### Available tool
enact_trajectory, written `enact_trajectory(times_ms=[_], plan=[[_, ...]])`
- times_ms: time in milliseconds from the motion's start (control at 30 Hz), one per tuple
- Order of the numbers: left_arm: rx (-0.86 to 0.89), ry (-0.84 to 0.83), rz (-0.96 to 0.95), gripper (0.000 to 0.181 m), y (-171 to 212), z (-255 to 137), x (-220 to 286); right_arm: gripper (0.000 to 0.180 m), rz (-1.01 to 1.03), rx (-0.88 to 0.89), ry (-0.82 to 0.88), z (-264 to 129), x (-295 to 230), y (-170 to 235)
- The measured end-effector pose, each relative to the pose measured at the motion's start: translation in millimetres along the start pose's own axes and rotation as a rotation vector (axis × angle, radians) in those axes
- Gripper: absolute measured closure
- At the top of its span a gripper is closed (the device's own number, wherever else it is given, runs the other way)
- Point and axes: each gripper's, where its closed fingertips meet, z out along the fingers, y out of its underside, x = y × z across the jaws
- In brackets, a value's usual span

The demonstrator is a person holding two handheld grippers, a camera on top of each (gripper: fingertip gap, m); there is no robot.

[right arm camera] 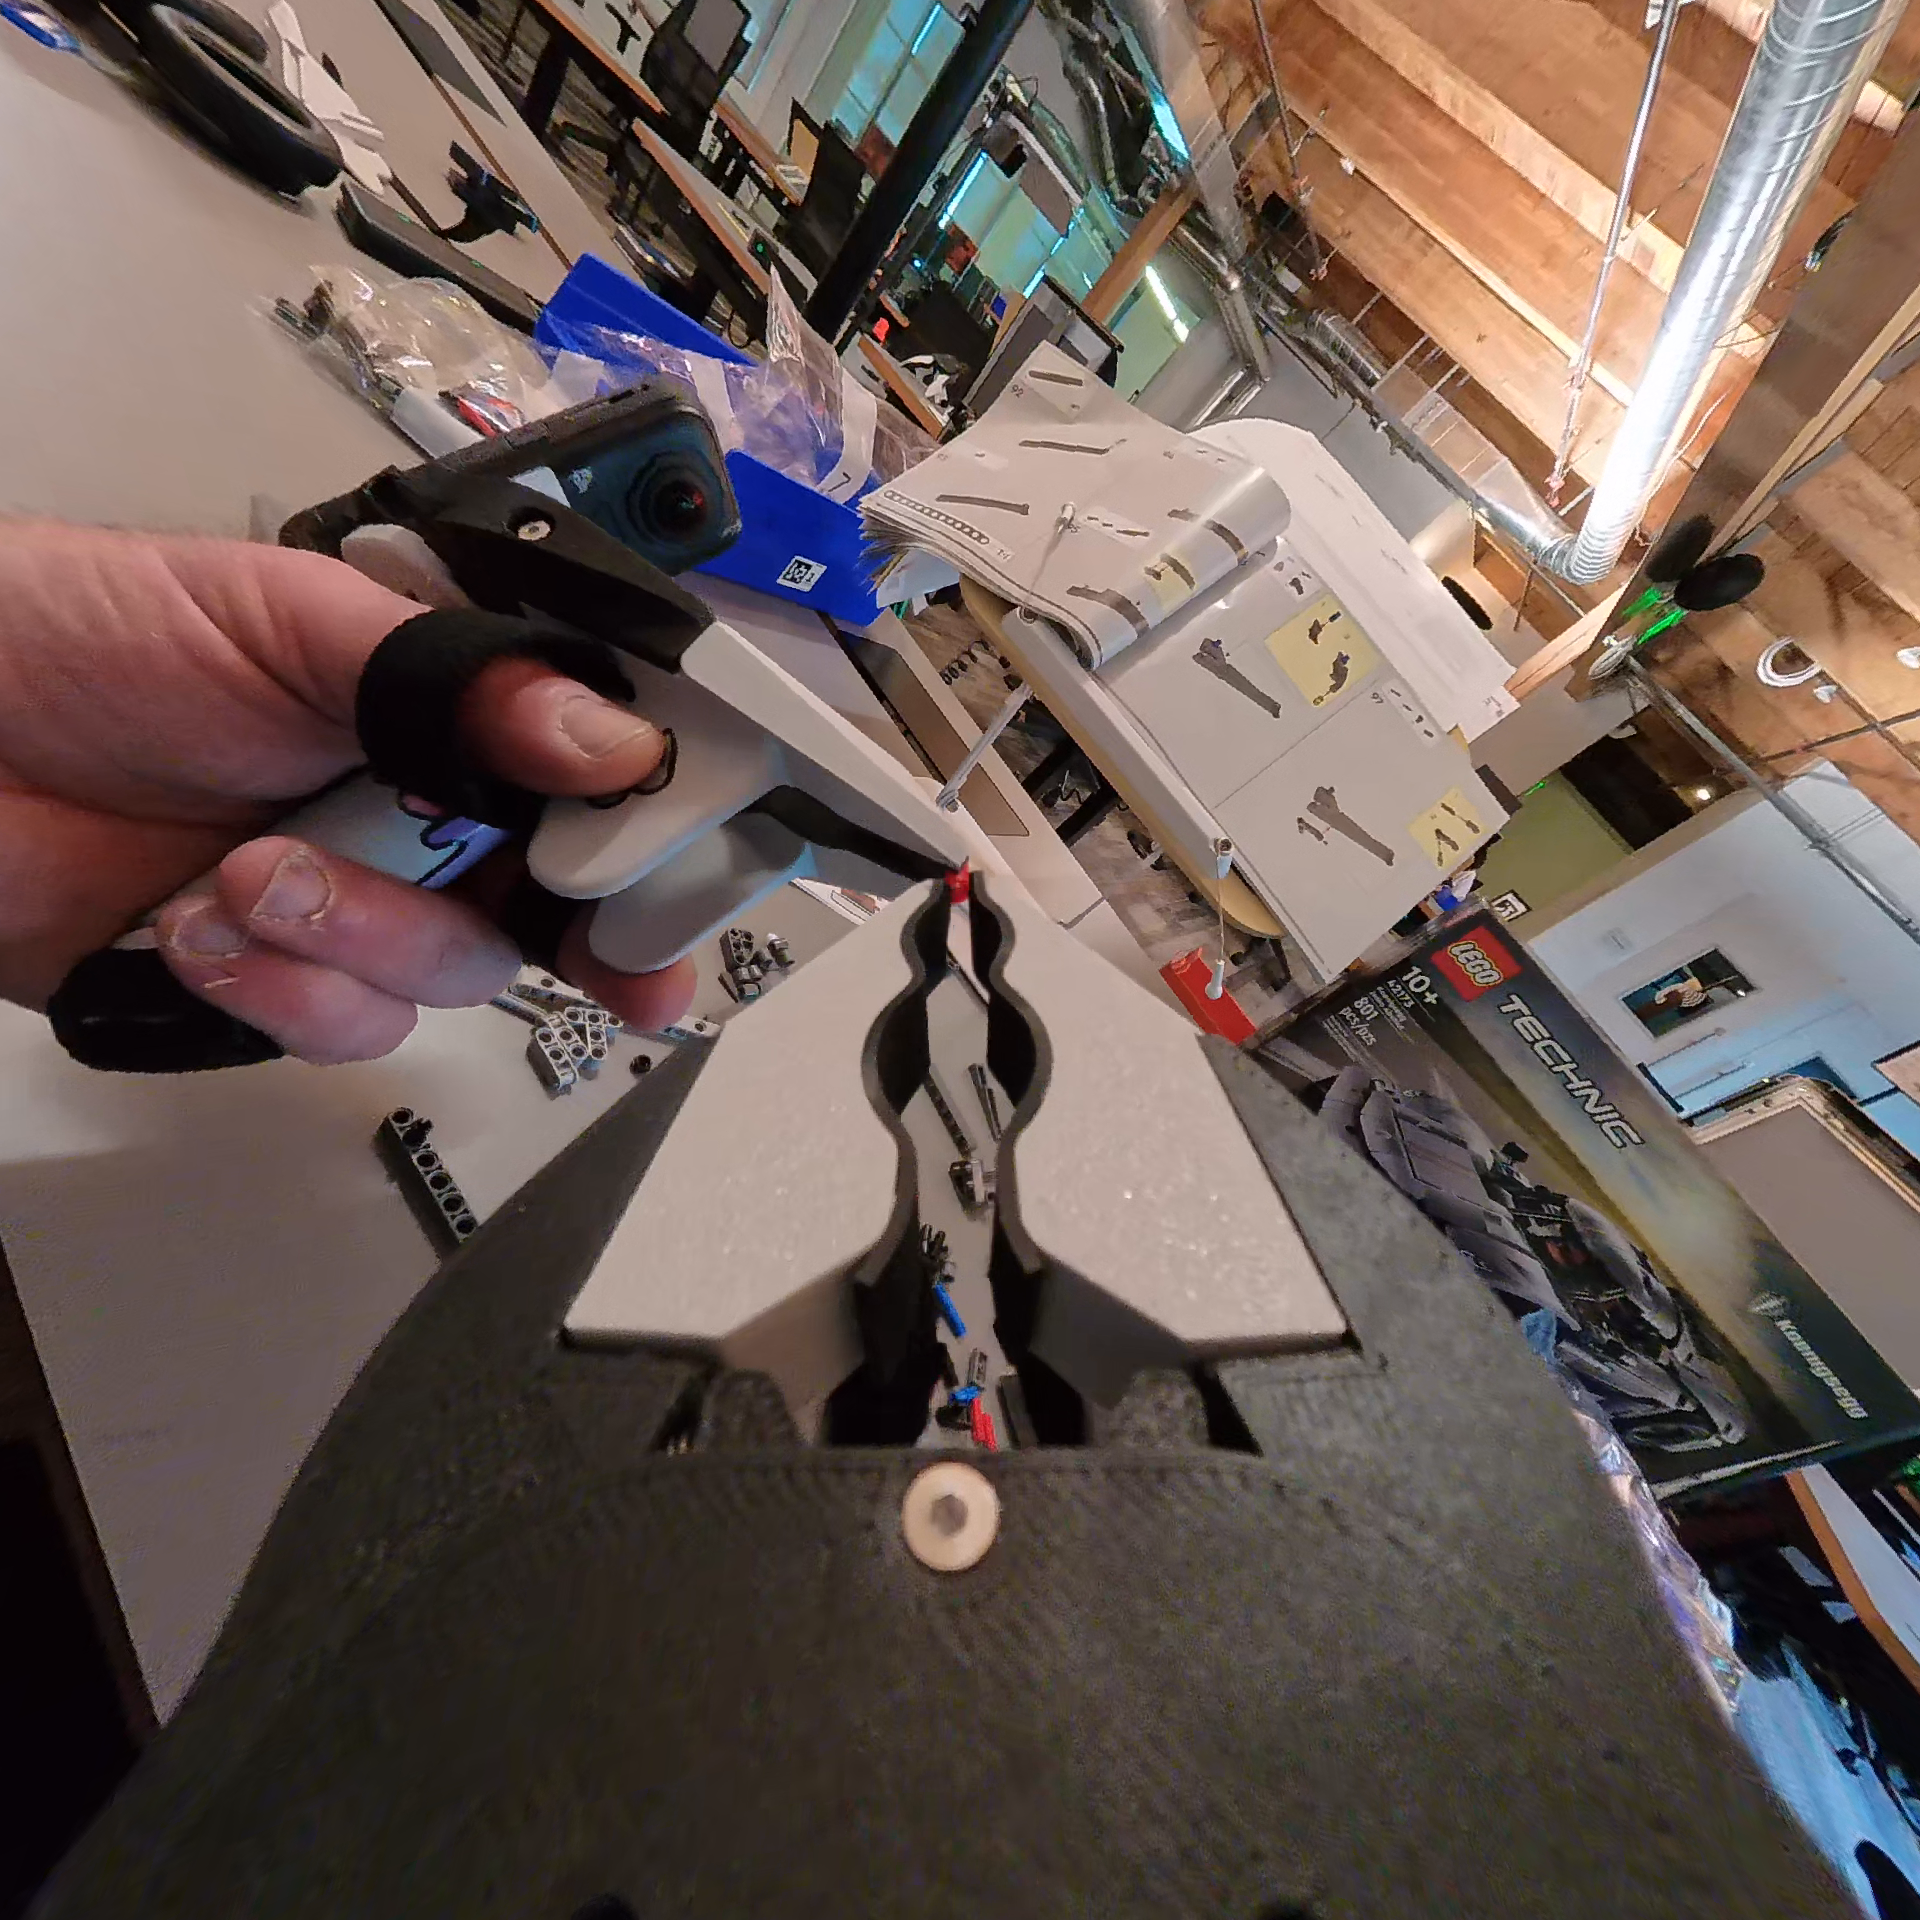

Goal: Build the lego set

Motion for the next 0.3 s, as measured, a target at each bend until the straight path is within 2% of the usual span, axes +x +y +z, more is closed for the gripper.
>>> enact_trajectory(times_ms=[300], plan=[[0.006,0.010,-0.009,0.179,1.3,2.8,0.0,0.180,-0.017,-0.008,0.005,-2.4,1.7,1.9]])
